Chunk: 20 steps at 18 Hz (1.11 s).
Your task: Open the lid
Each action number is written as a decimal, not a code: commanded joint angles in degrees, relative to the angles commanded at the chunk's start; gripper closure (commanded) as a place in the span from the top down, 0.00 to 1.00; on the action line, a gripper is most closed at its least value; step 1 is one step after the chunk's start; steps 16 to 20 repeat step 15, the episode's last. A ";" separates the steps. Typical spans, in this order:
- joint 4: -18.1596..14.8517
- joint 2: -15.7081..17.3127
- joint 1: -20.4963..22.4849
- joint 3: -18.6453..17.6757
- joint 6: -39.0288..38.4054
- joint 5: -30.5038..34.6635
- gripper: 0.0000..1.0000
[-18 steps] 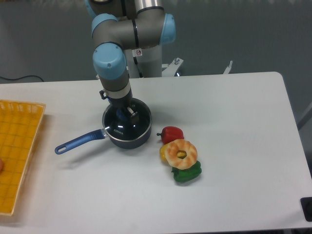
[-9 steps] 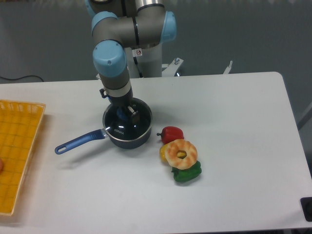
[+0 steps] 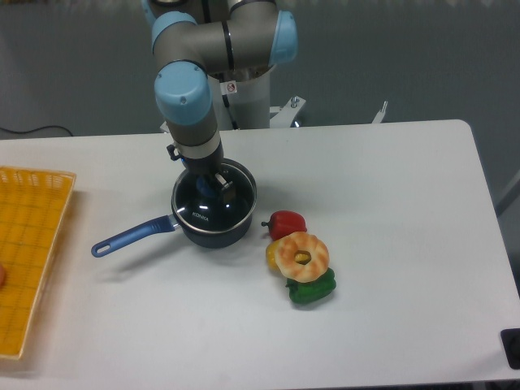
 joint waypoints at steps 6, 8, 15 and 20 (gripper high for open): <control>-0.26 0.35 1.93 0.44 1.93 -0.09 0.67; -0.61 0.35 2.37 0.35 2.02 -0.09 0.67; -0.70 0.27 3.25 0.53 3.07 0.00 0.67; -0.70 0.27 3.25 0.53 3.07 0.00 0.67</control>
